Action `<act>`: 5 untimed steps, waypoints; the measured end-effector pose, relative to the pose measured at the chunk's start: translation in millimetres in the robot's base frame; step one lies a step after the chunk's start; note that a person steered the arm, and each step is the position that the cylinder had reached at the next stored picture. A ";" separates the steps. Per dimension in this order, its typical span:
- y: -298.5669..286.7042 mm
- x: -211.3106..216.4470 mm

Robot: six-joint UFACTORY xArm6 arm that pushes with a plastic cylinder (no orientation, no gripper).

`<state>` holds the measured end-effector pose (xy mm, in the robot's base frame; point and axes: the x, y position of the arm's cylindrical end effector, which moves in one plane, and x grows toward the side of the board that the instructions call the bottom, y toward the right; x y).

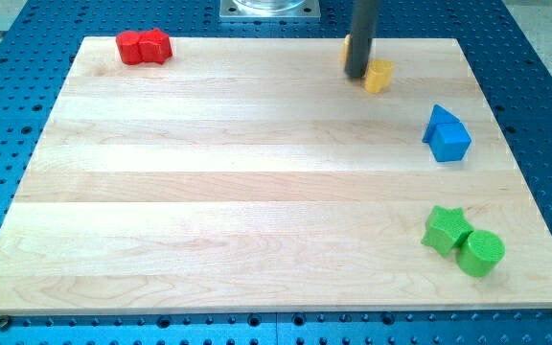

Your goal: Place the yellow heart diagonally bottom left to the yellow hexagon

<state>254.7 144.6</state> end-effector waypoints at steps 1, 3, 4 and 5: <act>44.4 3.7; -83.1 63.6; -27.0 60.1; -45.8 19.6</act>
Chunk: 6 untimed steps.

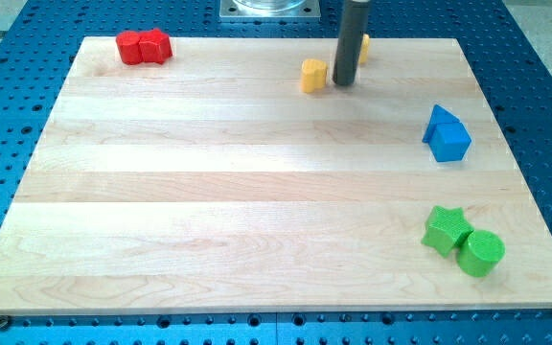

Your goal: Place the yellow heart diagonally bottom left to the yellow hexagon

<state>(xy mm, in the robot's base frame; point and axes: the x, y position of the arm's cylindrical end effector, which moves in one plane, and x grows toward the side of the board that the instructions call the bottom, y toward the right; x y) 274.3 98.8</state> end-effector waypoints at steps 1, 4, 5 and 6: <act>-23.4 7.8; -32.2 49.7; 66.6 39.6; 119.4 -12.1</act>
